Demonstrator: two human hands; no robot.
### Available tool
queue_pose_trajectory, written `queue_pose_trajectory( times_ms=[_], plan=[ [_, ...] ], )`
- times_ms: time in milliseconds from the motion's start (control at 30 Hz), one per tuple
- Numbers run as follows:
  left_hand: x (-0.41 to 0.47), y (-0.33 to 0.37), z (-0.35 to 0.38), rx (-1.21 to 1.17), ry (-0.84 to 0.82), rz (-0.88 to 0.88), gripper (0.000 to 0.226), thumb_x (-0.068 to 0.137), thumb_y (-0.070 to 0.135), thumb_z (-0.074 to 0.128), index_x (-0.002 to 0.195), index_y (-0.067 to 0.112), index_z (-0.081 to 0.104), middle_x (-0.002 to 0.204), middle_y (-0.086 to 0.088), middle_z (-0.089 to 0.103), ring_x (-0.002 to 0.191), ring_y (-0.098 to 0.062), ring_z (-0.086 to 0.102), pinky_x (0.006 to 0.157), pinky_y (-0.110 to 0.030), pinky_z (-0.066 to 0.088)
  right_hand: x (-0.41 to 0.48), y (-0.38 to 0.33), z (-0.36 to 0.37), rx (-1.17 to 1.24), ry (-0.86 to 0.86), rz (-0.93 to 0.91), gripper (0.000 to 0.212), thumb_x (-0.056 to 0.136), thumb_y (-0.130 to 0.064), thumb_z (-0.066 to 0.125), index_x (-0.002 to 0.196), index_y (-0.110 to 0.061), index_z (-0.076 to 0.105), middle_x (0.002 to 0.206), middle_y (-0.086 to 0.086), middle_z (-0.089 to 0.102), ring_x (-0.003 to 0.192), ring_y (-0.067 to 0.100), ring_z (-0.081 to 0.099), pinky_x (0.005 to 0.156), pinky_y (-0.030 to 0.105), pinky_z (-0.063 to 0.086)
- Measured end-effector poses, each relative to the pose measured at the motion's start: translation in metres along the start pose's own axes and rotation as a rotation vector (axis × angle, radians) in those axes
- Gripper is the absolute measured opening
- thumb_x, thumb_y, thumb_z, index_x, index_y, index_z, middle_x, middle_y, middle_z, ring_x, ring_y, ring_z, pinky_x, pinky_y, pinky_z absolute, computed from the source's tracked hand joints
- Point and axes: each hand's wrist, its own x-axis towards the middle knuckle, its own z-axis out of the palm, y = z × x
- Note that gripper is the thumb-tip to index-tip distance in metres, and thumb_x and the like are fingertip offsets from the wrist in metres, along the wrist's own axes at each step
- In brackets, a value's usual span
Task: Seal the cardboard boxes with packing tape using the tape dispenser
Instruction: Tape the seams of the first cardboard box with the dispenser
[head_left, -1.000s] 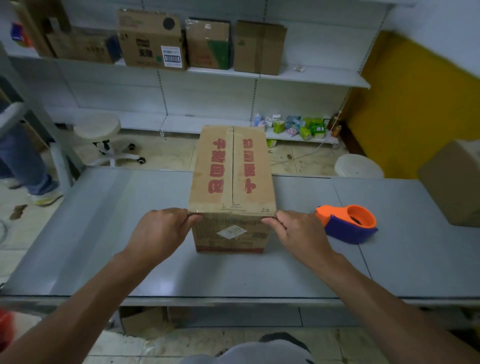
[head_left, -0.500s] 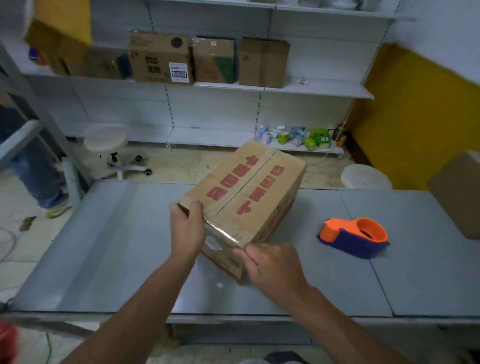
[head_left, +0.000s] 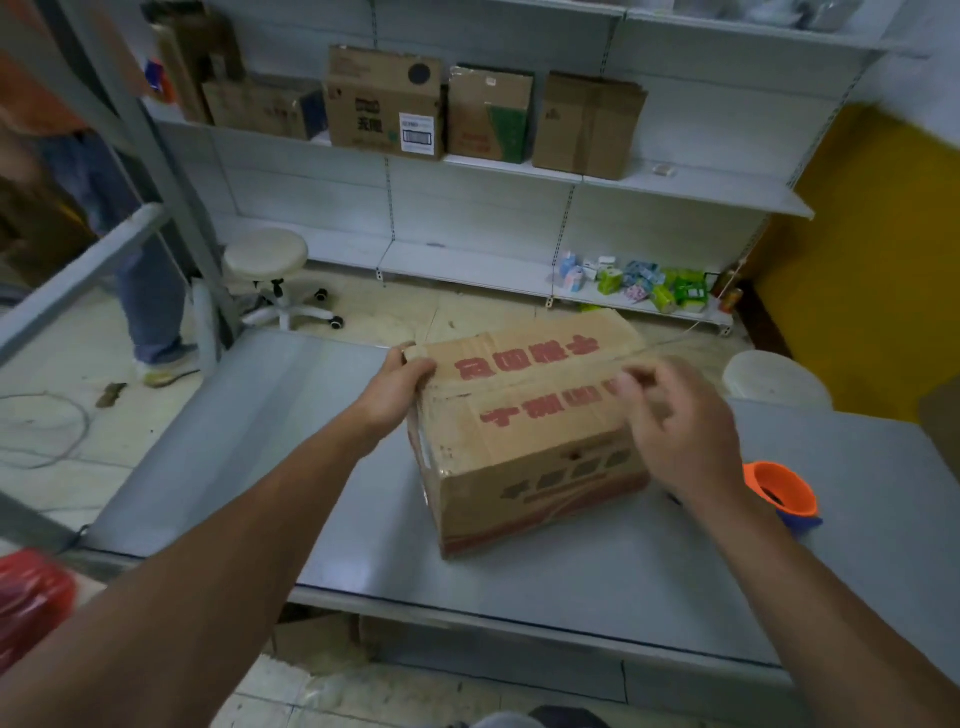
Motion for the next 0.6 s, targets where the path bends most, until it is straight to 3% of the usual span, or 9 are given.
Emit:
queue_pose_trajectory(
  times_ms=[67,133,167,233,300,400,533,600],
  plan=[
    [-0.002,0.002,0.005,0.102,0.122,0.071,0.039,0.099,0.028,0.048,0.132,0.011,0.036,0.124,0.000,0.051,0.121,-0.020,0.049,0.091,-0.033,0.039,0.013,0.021,0.006,-0.185,-0.139,0.098,0.044,0.094,-0.042,0.046,0.125,-0.012,0.057,0.128,0.009,0.059,0.121,0.022,0.048,0.103,0.039,0.032],
    [-0.016,0.007,0.011,0.396,0.313,0.175,0.057,0.096,0.034,0.054,0.141,0.011,0.030,0.143,-0.005,0.040,0.134,-0.017,0.037,0.104,-0.034,0.035,0.016,0.037,0.014,-0.296,-0.336,0.199,0.057,0.096,-0.051,0.038,0.140,-0.014,0.045,0.150,0.009,0.040,0.139,0.029,0.031,0.113,0.050,0.023],
    [-0.027,0.008,0.017,0.556,0.336,0.246,0.070,0.096,0.039,0.054,0.151,0.013,0.018,0.157,-0.004,0.025,0.143,-0.017,0.024,0.116,-0.035,0.024,0.014,0.041,0.018,-0.294,-0.410,0.237,0.060,0.096,-0.053,0.036,0.142,-0.015,0.042,0.154,0.009,0.033,0.142,0.030,0.026,0.114,0.052,0.024],
    [-0.055,0.010,0.036,0.809,0.214,0.443,0.072,0.099,0.050,0.041,0.156,0.022,0.007,0.164,0.003,0.003,0.150,-0.015,0.001,0.118,-0.032,-0.001,0.008,0.044,0.024,-0.273,-0.470,0.273,0.060,0.096,-0.055,0.033,0.143,-0.019,0.041,0.158,0.007,0.024,0.144,0.028,0.021,0.112,0.051,0.029],
    [-0.074,0.003,0.058,1.013,0.030,0.574,0.064,0.100,0.058,0.023,0.155,0.029,0.011,0.164,0.008,0.001,0.150,-0.013,-0.006,0.119,-0.034,-0.008,0.006,0.038,0.024,-0.294,-0.497,0.304,0.060,0.096,-0.057,0.029,0.145,-0.024,0.037,0.160,0.003,0.019,0.145,0.027,0.019,0.110,0.049,0.030],
    [-0.060,-0.009,0.056,1.314,-0.031,0.713,0.066,0.098,0.063,0.006,0.156,0.030,0.010,0.163,0.008,0.010,0.151,-0.013,0.004,0.122,-0.038,0.000,0.007,0.026,0.015,-0.322,-0.567,0.365,0.060,0.098,-0.058,0.025,0.150,-0.027,0.027,0.162,-0.003,0.009,0.146,0.025,0.013,0.111,0.049,0.028],
    [-0.012,-0.003,0.007,1.236,-0.135,0.892,0.063,0.098,0.061,0.014,0.145,0.031,0.043,0.148,0.011,0.043,0.141,-0.011,0.035,0.117,-0.028,0.013,-0.017,0.005,0.008,-0.253,-0.602,0.332,0.070,0.093,-0.066,0.016,0.150,-0.028,0.025,0.163,0.000,0.005,0.146,0.028,0.017,0.112,0.047,0.029],
    [0.007,-0.003,-0.013,1.269,-0.163,0.935,0.062,0.099,0.060,0.016,0.140,0.029,0.051,0.143,0.010,0.050,0.139,-0.013,0.039,0.118,-0.030,0.015,-0.034,-0.015,0.002,-0.260,-0.624,0.308,0.074,0.090,-0.070,0.012,0.151,-0.029,0.021,0.163,0.001,0.004,0.146,0.027,0.016,0.115,0.044,0.026]
  ],
)
